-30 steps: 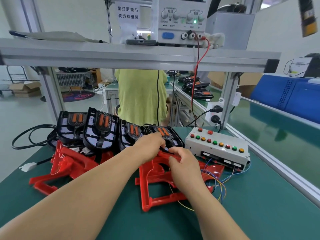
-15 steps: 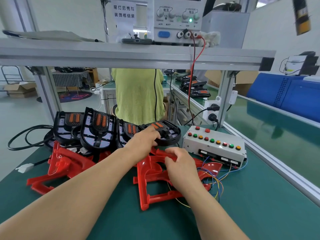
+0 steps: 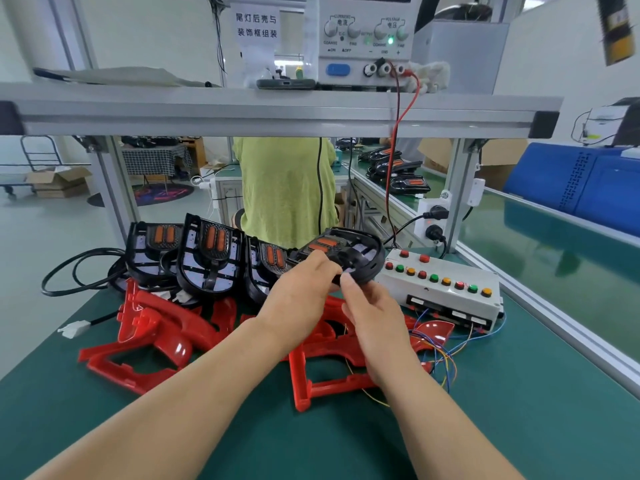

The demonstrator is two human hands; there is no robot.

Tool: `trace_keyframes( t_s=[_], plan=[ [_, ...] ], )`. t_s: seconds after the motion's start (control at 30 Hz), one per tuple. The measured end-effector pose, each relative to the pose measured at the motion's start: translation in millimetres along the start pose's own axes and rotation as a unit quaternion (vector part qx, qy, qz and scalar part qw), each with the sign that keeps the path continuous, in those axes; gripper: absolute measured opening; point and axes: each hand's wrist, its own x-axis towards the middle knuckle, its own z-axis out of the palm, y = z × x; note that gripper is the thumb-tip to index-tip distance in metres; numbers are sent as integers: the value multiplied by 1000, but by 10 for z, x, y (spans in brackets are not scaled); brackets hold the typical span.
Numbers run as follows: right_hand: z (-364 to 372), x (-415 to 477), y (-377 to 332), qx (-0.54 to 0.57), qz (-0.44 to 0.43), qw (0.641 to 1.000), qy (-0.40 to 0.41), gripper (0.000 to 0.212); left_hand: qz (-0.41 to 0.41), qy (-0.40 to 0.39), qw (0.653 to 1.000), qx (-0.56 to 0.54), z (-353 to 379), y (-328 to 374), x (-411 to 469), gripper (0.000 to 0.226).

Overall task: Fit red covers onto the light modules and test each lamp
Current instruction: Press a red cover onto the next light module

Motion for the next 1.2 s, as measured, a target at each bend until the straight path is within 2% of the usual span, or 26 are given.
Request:
trace_keyframes(
  t_s=[0.07, 0.17, 0.2, 0.27, 0.33, 0.37, 0.4, 0.47, 0.53, 0.6, 0.7, 0.8, 0.83, 0.9, 0.97, 1.03, 1.17, 1.2],
  plan=[
    [-2, 21, -14, 94, 31, 995, 11, 61, 2, 7, 999, 34, -11, 82, -24, 20],
    [-31, 71, -40, 219, 71, 973, 18, 67, 31, 0, 996, 82, 29, 195, -66, 27],
    [-45, 83, -43, 248, 78, 965, 19, 60, 39, 5, 996, 77, 34, 232, -79, 25],
    [-74, 99, -38, 293, 72, 953, 17, 33, 54, 5, 996, 72, 56, 271, -111, 28],
    [-88, 83, -62, 332, 70, 941, 15, 24, 103, -7, 987, 120, 102, 277, -125, 35],
    [-96, 76, -78, 350, 74, 934, 19, 27, 120, -3, 988, 93, 97, 276, -140, 35],
    [-107, 73, -96, 367, 78, 927, 23, 31, 107, 20, 994, 18, 71, 286, -135, 32],
    [-123, 80, -125, 393, 77, 916, 27, 35, 21, 109, 981, -160, 1, 272, -131, 23],
    [-125, 85, -142, 403, 79, 911, 35, 36, -129, 172, 943, -254, -53, 165, -96, 14],
    [-126, 84, -133, 407, 82, 909, 33, 37, -279, 158, 897, -303, -68, 22, -2, 15],
    [-120, 65, -120, 399, 79, 914, 18, 41, -417, 153, 795, -413, -59, -173, 146, 24],
    [-146, 77, -96, 411, 70, 909, 10, 41, -497, 116, 664, -546, -83, -288, 205, 38],
    [-162, 84, -91, 418, 71, 905, 7, 41, -506, 89, 630, -583, -104, -297, 215, 42],
    [-188, 92, -86, 431, 79, 899, -2, 43, -510, 35, 582, -632, -144, -305, 220, 47],
    [-195, 91, -87, 437, 85, 895, -21, 42, -495, -2, 568, -658, -193, -299, 225, 39],
    [-186, 85, -84, 432, 83, 897, -47, 43, -464, 0, 565, -682, -257, -298, 233, 33],
    [-169, 74, -74, 419, 87, 901, -68, 45, -494, 112, 537, -675, -282, -354, 211, 26],
    [-175, 76, -70, 417, 89, 902, -68, 43, -504, 144, 540, -658, -261, -370, 192, 27]
  ],
)
